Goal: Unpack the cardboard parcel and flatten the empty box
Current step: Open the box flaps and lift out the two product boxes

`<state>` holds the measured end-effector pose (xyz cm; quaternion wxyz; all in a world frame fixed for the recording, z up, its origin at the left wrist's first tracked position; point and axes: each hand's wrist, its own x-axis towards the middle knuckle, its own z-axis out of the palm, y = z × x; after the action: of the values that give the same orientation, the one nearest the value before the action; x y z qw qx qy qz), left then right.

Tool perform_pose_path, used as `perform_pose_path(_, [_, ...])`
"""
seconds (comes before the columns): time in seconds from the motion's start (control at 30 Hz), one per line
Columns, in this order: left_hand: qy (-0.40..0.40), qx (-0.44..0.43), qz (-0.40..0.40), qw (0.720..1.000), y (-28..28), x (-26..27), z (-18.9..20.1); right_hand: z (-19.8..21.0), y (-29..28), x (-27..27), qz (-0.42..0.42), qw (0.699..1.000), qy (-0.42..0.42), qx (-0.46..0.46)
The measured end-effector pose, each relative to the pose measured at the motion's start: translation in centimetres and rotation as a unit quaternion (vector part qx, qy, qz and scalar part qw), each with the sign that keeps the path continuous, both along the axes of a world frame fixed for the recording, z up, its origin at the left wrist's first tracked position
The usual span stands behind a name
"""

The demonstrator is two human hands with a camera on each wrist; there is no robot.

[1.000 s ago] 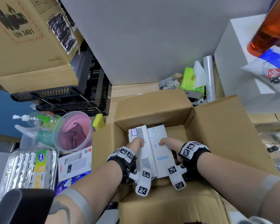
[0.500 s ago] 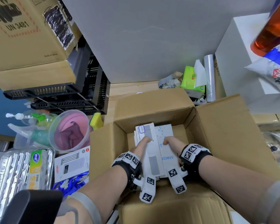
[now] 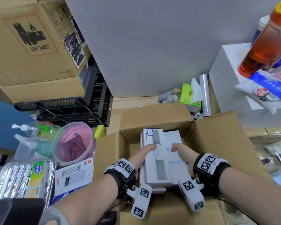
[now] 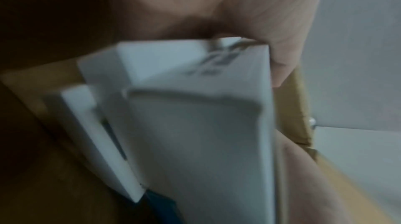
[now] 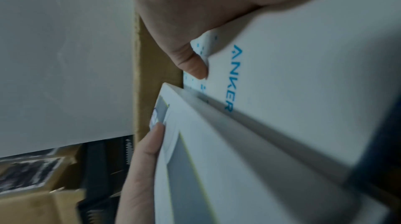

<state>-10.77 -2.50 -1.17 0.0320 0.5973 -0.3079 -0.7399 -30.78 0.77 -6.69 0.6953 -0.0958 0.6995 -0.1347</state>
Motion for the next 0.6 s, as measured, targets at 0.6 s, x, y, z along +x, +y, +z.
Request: perform_pose_path(0.6, [0.105, -0.189, 0.083, 0.973, -18.8, 2.5, 14.0, 20.4, -15.9, 2.1, -0.086, 0.956, -0.041, -0.277])
